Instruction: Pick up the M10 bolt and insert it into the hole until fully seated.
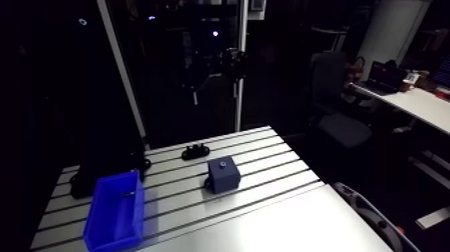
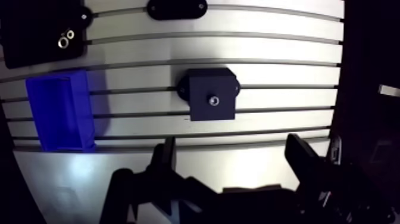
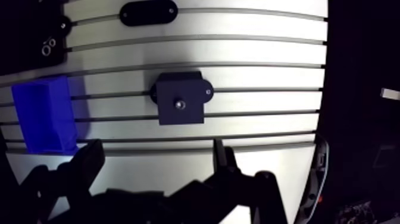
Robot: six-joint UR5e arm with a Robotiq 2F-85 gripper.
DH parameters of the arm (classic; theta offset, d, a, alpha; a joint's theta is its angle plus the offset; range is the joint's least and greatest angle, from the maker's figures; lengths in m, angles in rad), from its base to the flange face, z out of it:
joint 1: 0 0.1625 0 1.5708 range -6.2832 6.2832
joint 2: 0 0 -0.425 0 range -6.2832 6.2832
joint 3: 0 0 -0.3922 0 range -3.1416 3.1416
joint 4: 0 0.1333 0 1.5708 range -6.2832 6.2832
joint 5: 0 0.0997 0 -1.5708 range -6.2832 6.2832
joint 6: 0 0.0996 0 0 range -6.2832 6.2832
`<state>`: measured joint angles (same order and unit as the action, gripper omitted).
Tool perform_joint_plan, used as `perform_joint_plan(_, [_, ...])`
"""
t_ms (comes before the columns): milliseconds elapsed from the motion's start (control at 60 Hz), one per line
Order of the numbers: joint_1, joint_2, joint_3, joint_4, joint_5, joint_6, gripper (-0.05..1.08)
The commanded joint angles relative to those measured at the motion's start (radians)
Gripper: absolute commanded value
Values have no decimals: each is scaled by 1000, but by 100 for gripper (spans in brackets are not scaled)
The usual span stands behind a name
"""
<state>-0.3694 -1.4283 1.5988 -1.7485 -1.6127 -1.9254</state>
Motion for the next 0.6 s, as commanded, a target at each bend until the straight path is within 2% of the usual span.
perform_joint_plan(17, [53,-62,-98,122,36,115,1])
perform_joint_plan(33, [56,-61,-103,135,44,128,1])
perform_joint_plan(50, [56,-61,-103,135,44,128,1])
perform_joint_plan(67, [59,-60,-109,146,59,139,1])
perform_joint_plan(83, [59,-60,-109,146,59,139,1])
perform_joint_plan(117, [62,-60,-117,161,90,156,1])
perform_joint_plan(133, [62,-60,-117,161,90,156,1])
perform_joint_plan(150, [63,-60,-120,163,103,164,1])
perform_joint_plan(183, [63,-60,-123,164,110,170,1])
perform_joint_plan(267, [74,-60,-128,170,113,176,1])
perform_joint_plan(300, [105,-59,-142,189,106,180,1])
perform_joint_plan(350, [122,-56,-153,201,102,182,1])
perform_joint_plan(367, [139,-55,-160,216,92,183,1])
perform_joint_plan(383, [139,-55,-160,216,92,183,1])
perform_joint_plan(400, [152,-54,-165,228,81,184,1])
perform_joint_plan(417, [152,-54,-165,228,81,184,1])
perform_joint_plan(433, [163,-53,-167,237,72,186,1])
perform_joint_plan(550, [191,-51,-160,243,49,210,1])
perform_joint_plan(567, [201,-51,-157,244,38,212,1])
perform_joint_plan(583, [201,-51,-157,244,38,212,1])
perform_joint_plan(600, [206,-51,-155,246,28,213,1])
